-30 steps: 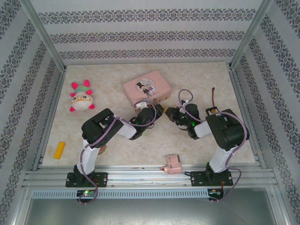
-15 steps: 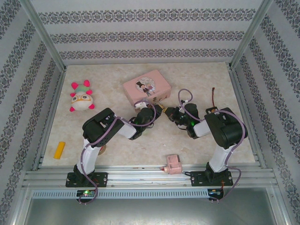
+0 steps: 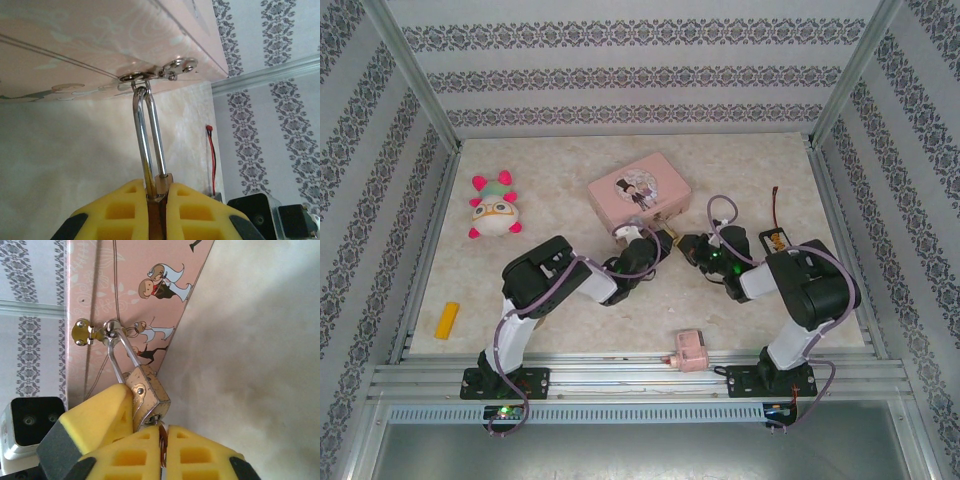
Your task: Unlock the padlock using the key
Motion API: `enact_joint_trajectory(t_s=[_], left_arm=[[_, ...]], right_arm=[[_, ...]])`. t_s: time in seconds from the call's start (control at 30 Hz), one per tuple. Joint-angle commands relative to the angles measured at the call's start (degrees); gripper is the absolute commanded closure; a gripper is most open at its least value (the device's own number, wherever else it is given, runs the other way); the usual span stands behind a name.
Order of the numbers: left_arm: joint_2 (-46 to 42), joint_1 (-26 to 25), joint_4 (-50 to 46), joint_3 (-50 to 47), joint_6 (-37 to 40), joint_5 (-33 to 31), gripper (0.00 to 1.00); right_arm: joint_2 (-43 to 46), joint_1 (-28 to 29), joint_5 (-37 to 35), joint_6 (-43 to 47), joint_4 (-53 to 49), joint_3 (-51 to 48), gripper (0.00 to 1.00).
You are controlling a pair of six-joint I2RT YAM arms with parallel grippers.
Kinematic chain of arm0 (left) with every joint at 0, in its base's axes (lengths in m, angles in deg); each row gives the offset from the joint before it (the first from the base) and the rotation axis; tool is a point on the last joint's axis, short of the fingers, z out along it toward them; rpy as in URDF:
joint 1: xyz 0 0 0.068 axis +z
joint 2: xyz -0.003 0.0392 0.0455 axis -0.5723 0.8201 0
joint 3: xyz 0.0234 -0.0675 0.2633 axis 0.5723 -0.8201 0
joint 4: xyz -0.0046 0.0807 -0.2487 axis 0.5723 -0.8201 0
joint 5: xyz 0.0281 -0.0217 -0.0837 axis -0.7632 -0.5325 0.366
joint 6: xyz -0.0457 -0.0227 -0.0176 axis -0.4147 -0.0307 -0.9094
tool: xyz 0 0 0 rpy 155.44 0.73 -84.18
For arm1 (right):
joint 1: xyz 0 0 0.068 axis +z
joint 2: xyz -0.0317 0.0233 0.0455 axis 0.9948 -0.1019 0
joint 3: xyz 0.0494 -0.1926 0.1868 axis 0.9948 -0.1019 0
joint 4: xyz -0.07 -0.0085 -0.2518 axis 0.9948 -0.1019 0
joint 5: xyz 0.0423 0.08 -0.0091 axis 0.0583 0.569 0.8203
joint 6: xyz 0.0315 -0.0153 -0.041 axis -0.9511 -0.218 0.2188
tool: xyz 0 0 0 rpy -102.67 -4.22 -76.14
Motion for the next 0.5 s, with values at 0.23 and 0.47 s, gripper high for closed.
enact_joint_trajectory(t_s=[0.23, 0.47], left_arm=[[-1.9, -2.6, 5.9, -4.9, -0.6, 0.4, 1.00], [-2.6, -1.6, 5.5, -6.1, -1.0, -0.6, 1.00]], right_arm=[[15.1, -0.1, -0.3, 11.6, -16.3, -3.0, 0.73], [31.8, -0.3, -7.3, 23.1, -46.5, 2.3, 0.59]])
